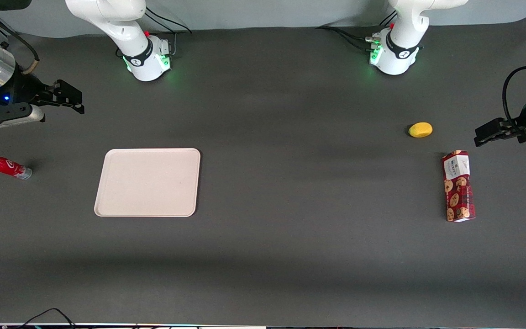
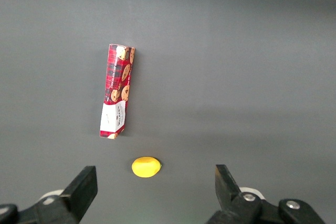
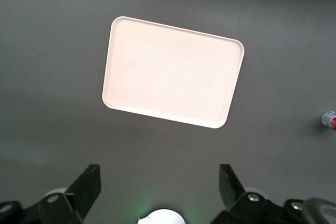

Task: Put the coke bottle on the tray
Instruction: 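Move the open right gripper down over the red Coca-Cola bottle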

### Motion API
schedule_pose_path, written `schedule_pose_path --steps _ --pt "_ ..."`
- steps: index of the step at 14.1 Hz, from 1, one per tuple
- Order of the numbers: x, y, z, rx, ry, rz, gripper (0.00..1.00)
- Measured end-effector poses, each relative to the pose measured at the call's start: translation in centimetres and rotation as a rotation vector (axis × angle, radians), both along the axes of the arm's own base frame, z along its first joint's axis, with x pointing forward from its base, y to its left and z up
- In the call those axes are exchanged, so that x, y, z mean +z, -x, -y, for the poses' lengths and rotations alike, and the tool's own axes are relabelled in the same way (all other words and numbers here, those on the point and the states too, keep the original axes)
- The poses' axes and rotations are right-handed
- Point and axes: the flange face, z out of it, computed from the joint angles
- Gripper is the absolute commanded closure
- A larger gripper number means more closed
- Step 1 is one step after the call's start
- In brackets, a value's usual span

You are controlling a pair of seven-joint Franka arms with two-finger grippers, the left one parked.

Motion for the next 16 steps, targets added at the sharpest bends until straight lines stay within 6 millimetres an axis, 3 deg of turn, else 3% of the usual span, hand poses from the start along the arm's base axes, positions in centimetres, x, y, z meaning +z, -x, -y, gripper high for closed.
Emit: schedule_pose_path --steps 4,7,9,11,14,16 --pt "0.3 -0.1 0.8 -0.020 0.000 0.007 0.00" --pt "0.3 -0.2 5.3 0.038 0.039 -0.006 0.00" --pt "0.1 0.1 11.2 0.137 0.068 -0.028 0.00" --pt "-1.0 1.3 19.1 0.215 0.055 -0.058 0.00" --pt "-4.7 3.8 31.1 0.382 0.068 -0.027 0.00" --pt "-7.3 5.4 37.2 0.498 0.094 0.001 0.00"
